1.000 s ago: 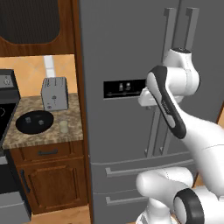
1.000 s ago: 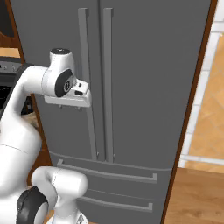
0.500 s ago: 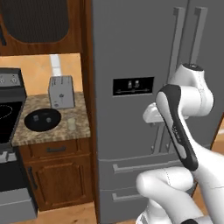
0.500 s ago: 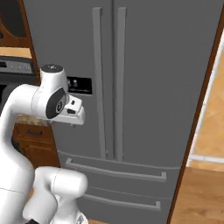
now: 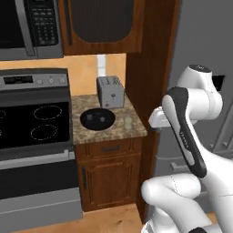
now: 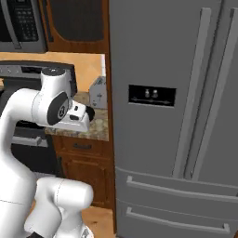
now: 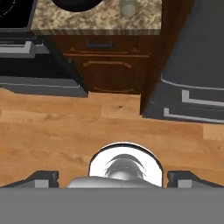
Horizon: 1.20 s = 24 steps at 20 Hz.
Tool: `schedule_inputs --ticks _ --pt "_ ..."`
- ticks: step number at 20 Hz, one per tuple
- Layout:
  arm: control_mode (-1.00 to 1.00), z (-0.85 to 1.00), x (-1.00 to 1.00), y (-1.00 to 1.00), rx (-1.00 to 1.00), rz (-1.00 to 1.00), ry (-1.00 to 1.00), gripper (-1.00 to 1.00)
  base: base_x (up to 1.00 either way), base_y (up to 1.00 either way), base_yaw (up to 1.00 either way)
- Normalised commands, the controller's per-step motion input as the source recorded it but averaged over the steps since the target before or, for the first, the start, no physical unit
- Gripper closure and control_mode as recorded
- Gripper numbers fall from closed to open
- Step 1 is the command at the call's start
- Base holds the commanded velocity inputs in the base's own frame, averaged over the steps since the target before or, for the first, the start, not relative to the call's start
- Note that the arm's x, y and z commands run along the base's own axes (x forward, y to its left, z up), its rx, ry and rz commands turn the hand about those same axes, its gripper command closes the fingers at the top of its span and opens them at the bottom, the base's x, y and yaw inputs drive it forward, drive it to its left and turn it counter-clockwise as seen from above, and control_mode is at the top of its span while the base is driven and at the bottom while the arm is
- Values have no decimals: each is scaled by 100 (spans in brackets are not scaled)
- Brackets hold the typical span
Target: Grab a lemon wedge from the fridge and one ice cube from the ice bowl, and put them in the glass of lemonade.
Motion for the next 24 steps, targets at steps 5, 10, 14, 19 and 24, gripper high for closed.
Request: schedule_inputs --ticks 5,10,14,19,24 --pt "100 0 0 0 0 0 0 -100 86 95 -7" --pt "100 0 0 0 0 0 0 -100 95 15 -11" --pt "100 0 0 0 0 0 0 -100 77 -11 -22" --pt "-100 -96 68 0 1 -7 34 -100 0 0 0" --pt "-100 -100 91 39 0 -5 28 -100 0 0 0"
